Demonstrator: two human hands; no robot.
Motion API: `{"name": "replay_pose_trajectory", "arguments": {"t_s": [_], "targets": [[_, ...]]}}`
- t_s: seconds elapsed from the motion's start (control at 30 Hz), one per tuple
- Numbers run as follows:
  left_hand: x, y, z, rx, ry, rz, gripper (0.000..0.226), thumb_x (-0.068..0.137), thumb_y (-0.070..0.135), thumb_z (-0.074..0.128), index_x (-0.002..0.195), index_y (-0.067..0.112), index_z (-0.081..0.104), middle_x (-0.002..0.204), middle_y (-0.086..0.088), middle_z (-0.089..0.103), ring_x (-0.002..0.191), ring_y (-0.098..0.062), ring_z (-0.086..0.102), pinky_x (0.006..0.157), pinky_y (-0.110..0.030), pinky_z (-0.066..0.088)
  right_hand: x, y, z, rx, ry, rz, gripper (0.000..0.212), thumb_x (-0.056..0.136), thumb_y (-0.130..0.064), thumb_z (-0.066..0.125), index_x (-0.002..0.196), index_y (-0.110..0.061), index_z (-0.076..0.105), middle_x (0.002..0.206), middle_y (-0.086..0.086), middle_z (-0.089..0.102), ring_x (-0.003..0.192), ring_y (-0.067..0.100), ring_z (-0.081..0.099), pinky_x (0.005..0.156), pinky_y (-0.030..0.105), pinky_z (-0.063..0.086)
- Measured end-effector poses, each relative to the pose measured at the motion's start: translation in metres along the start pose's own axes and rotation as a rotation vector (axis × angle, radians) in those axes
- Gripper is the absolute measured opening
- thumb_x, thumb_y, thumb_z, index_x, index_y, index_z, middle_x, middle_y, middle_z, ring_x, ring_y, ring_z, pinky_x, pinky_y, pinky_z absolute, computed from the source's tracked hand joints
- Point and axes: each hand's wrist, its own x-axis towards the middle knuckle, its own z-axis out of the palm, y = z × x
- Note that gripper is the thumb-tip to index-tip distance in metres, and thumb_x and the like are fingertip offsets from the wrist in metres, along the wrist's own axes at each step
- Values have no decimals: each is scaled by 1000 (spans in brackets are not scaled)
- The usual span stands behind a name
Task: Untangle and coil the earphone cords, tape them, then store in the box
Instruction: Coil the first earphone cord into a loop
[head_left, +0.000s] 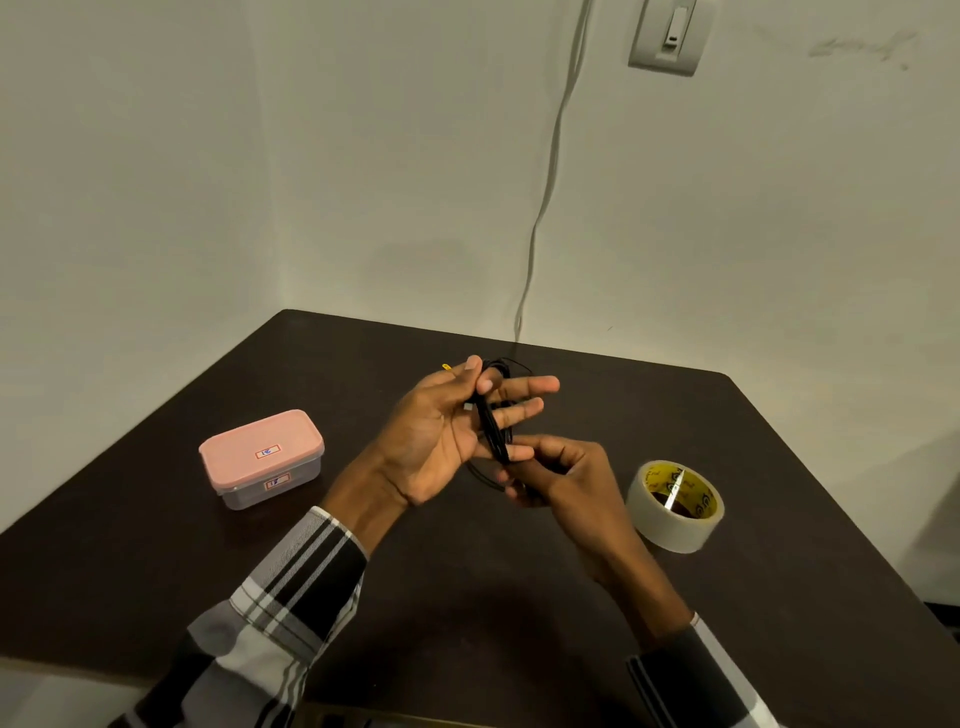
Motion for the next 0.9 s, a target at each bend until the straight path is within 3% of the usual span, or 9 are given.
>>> {"name": "replay_pose_trajectory", "arguments": {"t_s": [0.13,0.23,0.3,0.37,0.53,0.6,0.7,0.83,0.9], "targets": [[2,0,4,-3,-21,21,29,98,33,41,77,14,44,120,-28,65,113,-43,63,81,-61,54,-1,-6,-7,70,-35,72,14,92,-9,64,96,-8,78,78,9,72,68,15,64,66,28,54],[1,0,6,-52,-68,26,31,99,34,40,76,14,45,83,-19,69,72,-34,72,63,-50,59,0,-7,-12,167,-50,147,14,90,-14,66,97,-9,77,78,7,70,73,17,65,68,29,54],[2,-2,9,-53,-66,13,31,98,34,39,75,15,47,63,-9,56,47,-23,60,54,-42,58,2,-6,-11,172,-36,155,18,91,-17,65,101,-6,76,74,5,69,72,16,64,66,27,50],[2,-3,13,-56,-46,-1,32,98,34,40,73,17,49,54,-1,41,34,-13,44,47,-32,54,1,-7,-5,171,-25,136,21,93,-18,64,103,-4,74,71,4,69,69,14,65,63,24,48],[4,-6,20,-37,-19,-22,31,96,36,43,72,18,50,51,6,28,35,-3,23,35,-16,31,0,-15,2,241,48,87,22,89,-6,66,110,-5,72,94,16,76,87,25,74,76,36,60],[5,-7,20,-41,-18,-28,32,98,36,42,73,17,50,51,7,27,36,-2,21,34,-14,24,-1,-18,3,259,90,71,23,88,-5,66,110,-7,70,94,16,76,86,27,75,76,38,61],[7,-7,21,-23,25,-21,33,102,34,39,75,15,47,50,7,25,36,-1,20,34,-14,17,-3,-21,2,268,142,42,15,87,-6,68,102,-6,71,88,14,76,78,22,74,68,32,59],[7,-6,27,101,142,6,36,106,30,32,75,14,42,49,7,23,35,-1,18,36,-16,11,-6,-23,2,312,88,67,14,89,-8,65,99,-4,74,92,15,75,84,25,73,76,36,59],[7,-4,31,216,189,28,37,107,30,32,74,15,41,50,7,24,36,-2,16,37,-16,10,-8,-23,1,339,73,99,19,94,-5,56,101,-5,74,92,14,75,83,23,72,66,28,57]]}}
